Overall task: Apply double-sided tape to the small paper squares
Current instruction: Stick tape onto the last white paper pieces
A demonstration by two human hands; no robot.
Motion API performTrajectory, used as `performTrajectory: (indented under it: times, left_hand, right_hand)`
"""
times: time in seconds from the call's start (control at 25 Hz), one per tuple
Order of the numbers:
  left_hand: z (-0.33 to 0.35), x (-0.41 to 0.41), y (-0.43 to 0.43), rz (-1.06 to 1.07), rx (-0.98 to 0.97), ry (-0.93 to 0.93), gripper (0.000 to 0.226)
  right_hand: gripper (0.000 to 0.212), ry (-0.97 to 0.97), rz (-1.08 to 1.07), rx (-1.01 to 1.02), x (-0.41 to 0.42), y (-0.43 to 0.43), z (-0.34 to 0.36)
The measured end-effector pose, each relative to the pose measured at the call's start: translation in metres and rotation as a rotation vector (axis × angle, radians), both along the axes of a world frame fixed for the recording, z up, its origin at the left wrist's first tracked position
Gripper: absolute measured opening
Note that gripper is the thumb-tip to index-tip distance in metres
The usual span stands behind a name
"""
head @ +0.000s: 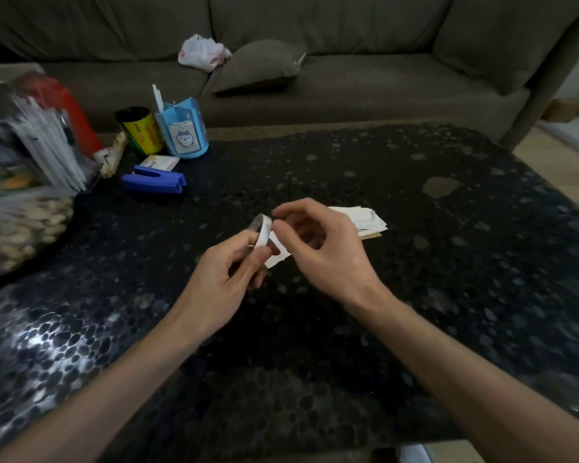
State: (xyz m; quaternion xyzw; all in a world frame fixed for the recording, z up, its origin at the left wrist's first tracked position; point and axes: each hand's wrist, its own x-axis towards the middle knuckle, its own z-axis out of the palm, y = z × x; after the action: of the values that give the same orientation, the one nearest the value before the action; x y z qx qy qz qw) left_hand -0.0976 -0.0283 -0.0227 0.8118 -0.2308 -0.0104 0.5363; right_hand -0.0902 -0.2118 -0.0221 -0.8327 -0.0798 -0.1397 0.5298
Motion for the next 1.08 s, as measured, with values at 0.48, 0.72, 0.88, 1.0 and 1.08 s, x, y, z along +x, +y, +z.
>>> performTrajectory:
  times: [0.48,0.72,0.88,1.0,1.08]
  left_hand:
    - [0.0,0.005,0.008,-0.032,0.073,-0.016,0.022]
    - [0.001,0.007,0.01,-0.039,0.113,-0.036,0.021]
    - [-0.001,0.007,0.011,-0.054,0.128,-0.023,0.02]
    - [-0.003,0.008,0.012,-0.056,0.124,-0.028,0.017]
    - [-0.003,0.008,0.012,-0.058,0.138,-0.042,0.015]
  right_hand:
    - [0.013,-0.26,-0.049,-0.139,-0.009,0.01,-0.009]
    - [0.027,-0.307,-0.113,-0.24,-0.013,0.011,-0.013]
    - [0.016,-0.342,-0.139,-0.284,-0.017,0.013,-0.016]
    - [0.014,-0.237,-0.074,-0.198,-0.017,0.012,-0.01]
    - [0.013,-0.155,-0.037,-0.145,-0.015,0.011,-0.007]
